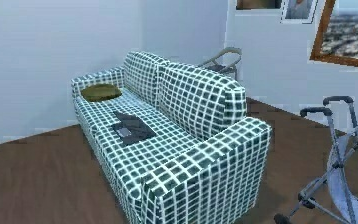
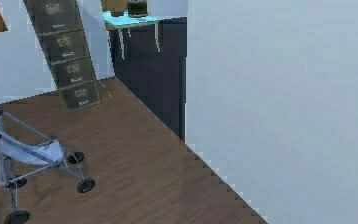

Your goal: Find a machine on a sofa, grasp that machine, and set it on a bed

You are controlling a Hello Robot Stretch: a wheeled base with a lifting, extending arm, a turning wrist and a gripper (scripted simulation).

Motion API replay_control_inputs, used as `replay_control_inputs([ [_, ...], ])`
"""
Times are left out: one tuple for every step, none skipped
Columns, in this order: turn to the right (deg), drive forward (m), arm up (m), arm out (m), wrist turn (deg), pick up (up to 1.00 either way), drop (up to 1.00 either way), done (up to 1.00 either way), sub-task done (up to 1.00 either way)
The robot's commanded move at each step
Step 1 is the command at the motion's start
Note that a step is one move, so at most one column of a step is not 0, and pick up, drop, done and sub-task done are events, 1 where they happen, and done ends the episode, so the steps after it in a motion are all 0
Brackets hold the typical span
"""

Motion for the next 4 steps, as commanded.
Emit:
replay_control_inputs([
  [-45.0,0.0,0.0,0.0,0.0,0.0,0.0,0.0,0.0],
  [-21.0,0.0,0.0,0.0,0.0,0.0,0.0,0.0,0.0],
  [0.0,0.45,0.0,0.0,0.0,0.0,0.0,0.0,0.0],
  [24.0,0.0,0.0,0.0,0.0,0.0,0.0,0.0,0.0],
])
